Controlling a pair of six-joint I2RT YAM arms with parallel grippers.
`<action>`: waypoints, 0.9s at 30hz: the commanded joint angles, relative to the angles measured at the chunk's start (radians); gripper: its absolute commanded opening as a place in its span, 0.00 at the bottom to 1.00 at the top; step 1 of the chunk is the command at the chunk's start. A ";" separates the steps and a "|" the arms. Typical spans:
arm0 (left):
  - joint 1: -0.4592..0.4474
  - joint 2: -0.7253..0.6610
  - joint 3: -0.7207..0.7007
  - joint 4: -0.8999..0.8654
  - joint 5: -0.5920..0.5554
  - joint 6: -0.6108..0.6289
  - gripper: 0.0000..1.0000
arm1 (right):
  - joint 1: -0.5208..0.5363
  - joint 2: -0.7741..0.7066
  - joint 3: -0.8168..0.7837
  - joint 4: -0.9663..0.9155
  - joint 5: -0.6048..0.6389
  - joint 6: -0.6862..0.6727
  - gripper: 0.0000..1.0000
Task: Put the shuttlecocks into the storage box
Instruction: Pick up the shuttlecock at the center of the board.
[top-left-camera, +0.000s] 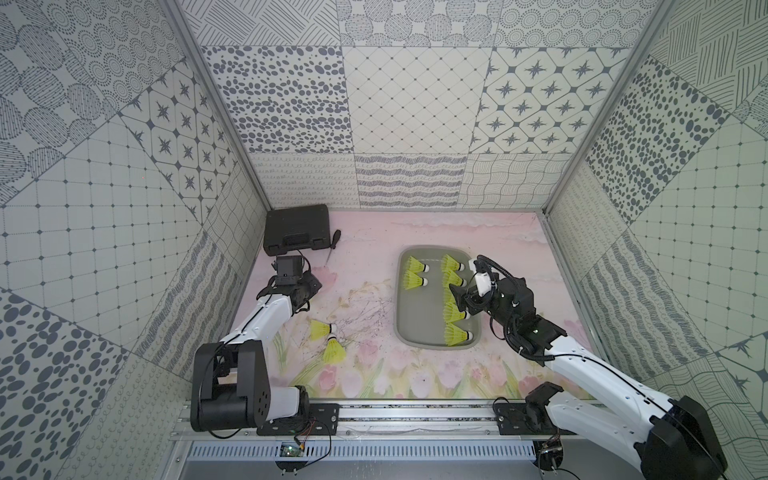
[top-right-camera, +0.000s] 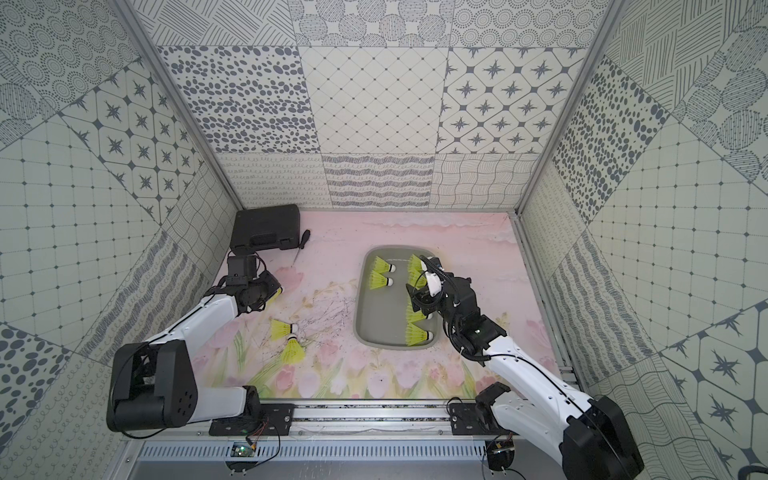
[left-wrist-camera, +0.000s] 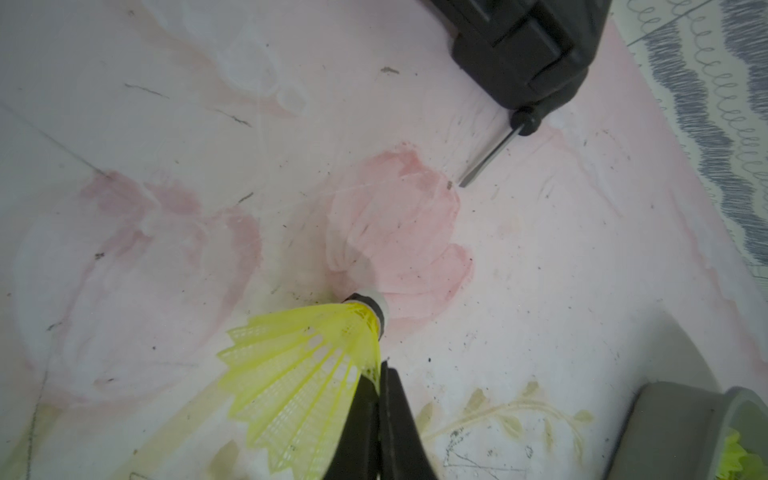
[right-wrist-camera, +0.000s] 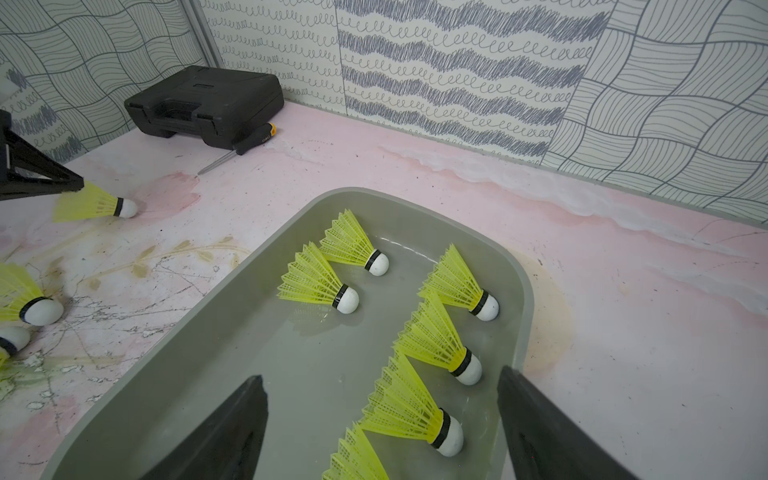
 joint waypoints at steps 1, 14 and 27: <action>-0.007 -0.045 0.039 0.003 0.221 0.066 0.02 | -0.004 0.030 0.008 0.066 -0.055 -0.043 0.90; -0.238 0.023 0.329 -0.250 0.512 0.241 0.01 | 0.077 0.176 0.106 0.106 -0.205 -0.249 0.88; -0.450 0.090 0.533 -0.478 0.573 0.372 0.01 | 0.167 0.277 0.161 0.167 -0.252 -0.405 0.80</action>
